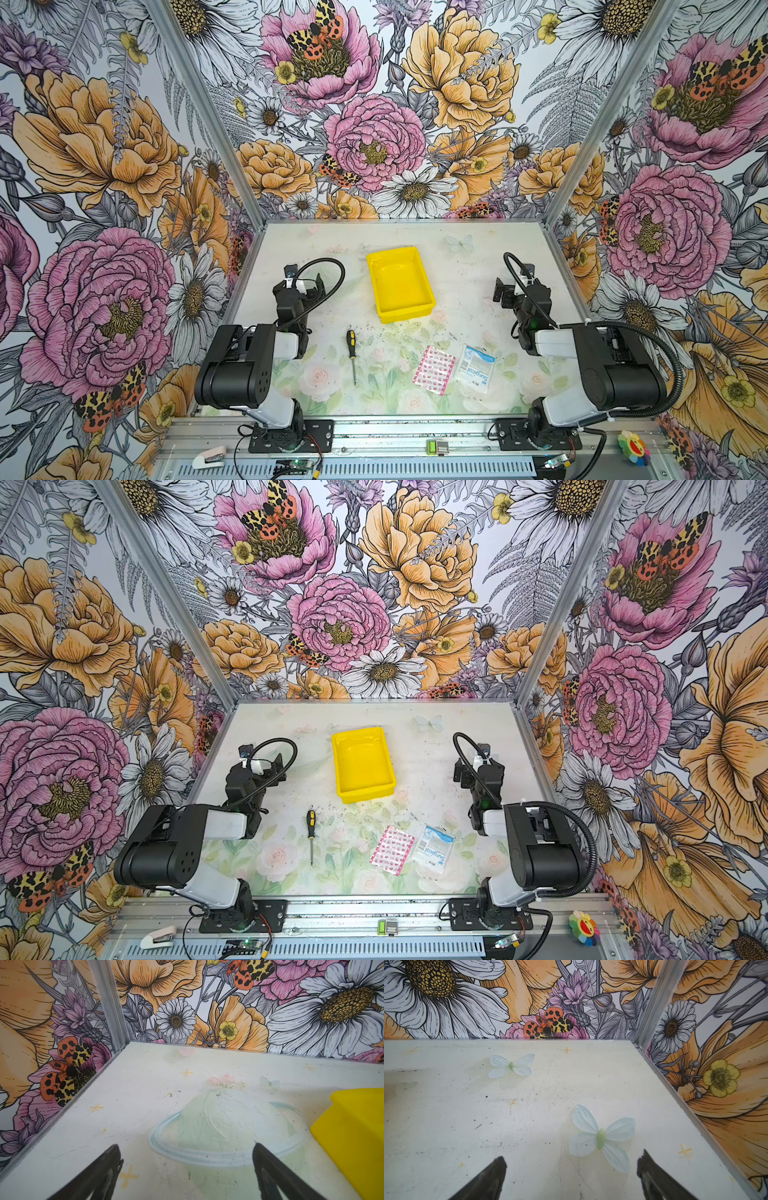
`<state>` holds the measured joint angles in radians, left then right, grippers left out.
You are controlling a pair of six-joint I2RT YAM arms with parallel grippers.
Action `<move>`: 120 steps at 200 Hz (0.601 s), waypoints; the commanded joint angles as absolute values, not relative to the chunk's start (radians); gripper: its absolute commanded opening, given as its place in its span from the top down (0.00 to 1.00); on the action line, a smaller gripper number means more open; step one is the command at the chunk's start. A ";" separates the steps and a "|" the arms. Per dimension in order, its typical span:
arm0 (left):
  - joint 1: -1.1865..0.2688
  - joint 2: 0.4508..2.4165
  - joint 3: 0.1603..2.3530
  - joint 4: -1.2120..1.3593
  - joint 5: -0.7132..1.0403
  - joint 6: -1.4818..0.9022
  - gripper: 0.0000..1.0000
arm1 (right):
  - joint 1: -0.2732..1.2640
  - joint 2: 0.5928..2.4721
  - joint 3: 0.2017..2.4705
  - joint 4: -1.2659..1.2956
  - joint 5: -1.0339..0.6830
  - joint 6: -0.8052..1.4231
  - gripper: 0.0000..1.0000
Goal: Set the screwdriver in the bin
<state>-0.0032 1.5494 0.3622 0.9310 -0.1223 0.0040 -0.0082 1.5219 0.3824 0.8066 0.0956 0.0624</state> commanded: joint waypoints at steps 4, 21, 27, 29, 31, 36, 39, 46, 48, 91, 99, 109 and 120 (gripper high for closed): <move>0.000 1.551 0.379 0.933 -0.104 0.014 0.01 | -0.015 1.533 0.397 0.852 0.083 0.072 0.01; 0.000 1.550 0.379 0.934 -0.104 0.013 0.01 | -0.015 1.534 0.397 0.852 0.082 0.073 0.01; 0.000 1.551 0.379 0.935 -0.105 0.013 0.01 | -0.014 1.534 0.397 0.853 0.083 0.072 0.01; 0.000 1.551 0.379 0.934 -0.105 0.013 0.01 | -0.015 1.533 0.398 0.853 0.082 0.071 0.01; 0.000 1.550 0.379 0.934 -0.104 0.014 0.01 | -0.015 1.533 0.398 0.852 0.082 0.072 0.00; 0.000 1.551 0.379 0.934 -0.104 0.013 0.01 | -0.014 1.534 0.398 0.853 0.083 0.073 0.01; 0.000 1.551 0.379 0.933 -0.104 0.013 0.01 | -0.015 1.534 0.399 0.853 0.082 0.072 0.00; 0.000 1.550 0.381 0.935 -0.103 0.013 0.01 | -0.014 1.533 0.398 0.852 0.083 0.072 0.01; 0.000 1.551 0.379 0.933 -0.104 0.014 0.01 | -0.016 1.534 0.397 0.853 0.082 0.072 0.01; 0.000 1.551 0.379 0.935 -0.104 0.014 0.01 | -0.017 1.535 0.401 0.847 0.080 0.074 0.01; 0.000 1.551 0.379 0.933 -0.104 0.014 0.01 | -0.016 1.537 0.402 0.847 0.081 0.072 0.01; 0.000 1.550 0.379 0.933 -0.104 0.014 0.01 | -0.017 1.537 0.402 0.847 0.079 0.073 0.01; 0.000 1.551 0.379 0.934 -0.104 0.014 0.01 | -0.016 1.537 0.403 0.845 0.080 0.074 0.00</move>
<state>-0.0032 1.5490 0.3622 0.9314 -0.1219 0.0040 -0.0082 1.5219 0.3824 0.8066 0.0956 0.0624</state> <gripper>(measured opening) 0.986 0.995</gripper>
